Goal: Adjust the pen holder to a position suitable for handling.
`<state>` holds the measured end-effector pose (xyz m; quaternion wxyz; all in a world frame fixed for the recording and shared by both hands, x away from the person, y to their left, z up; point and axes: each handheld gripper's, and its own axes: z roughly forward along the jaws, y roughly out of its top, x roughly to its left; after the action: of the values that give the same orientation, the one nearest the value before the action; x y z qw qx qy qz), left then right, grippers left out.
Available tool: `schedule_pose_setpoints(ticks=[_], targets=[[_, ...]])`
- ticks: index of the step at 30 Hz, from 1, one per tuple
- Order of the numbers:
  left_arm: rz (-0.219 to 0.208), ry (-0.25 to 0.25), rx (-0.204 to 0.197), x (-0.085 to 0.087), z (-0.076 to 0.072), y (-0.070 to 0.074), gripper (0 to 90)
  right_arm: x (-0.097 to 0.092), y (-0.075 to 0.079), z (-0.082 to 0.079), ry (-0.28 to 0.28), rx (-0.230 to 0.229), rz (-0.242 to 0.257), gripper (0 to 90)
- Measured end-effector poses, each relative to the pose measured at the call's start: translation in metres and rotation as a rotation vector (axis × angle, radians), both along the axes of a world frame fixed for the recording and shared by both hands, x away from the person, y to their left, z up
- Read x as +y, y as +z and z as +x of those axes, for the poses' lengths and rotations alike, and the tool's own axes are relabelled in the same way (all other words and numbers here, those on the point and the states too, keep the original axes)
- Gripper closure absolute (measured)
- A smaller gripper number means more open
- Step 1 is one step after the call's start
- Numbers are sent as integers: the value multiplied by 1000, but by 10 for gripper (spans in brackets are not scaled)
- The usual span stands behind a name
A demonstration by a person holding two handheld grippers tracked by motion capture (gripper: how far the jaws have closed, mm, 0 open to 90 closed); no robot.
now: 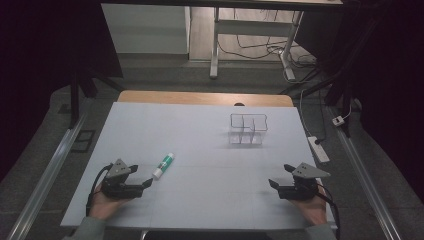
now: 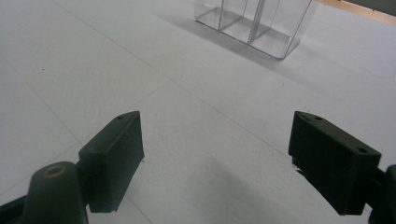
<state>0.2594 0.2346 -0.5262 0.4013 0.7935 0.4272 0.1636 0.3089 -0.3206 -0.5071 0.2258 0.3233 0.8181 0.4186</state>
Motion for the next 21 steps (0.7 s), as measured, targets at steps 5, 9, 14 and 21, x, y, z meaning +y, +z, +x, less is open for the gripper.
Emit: schedule_pose_setpoints(ticks=[5, 9, 14, 21], targets=[[8, -12, -6, -2, -2, 1, 212, 0, -1, 0, -2, 4, 7, 187], [5, -14, -10, -2, -2, 1, 211, 0, -1, 1, 3, 4, 14, 195], [2, -7, -8, -1, -1, 1, 210, 0, -1, 2, -1, 5, 13, 202], [1, -5, -6, 0, 0, 1, 208, -1, -1, 4, -9, 7, 22, 206]])
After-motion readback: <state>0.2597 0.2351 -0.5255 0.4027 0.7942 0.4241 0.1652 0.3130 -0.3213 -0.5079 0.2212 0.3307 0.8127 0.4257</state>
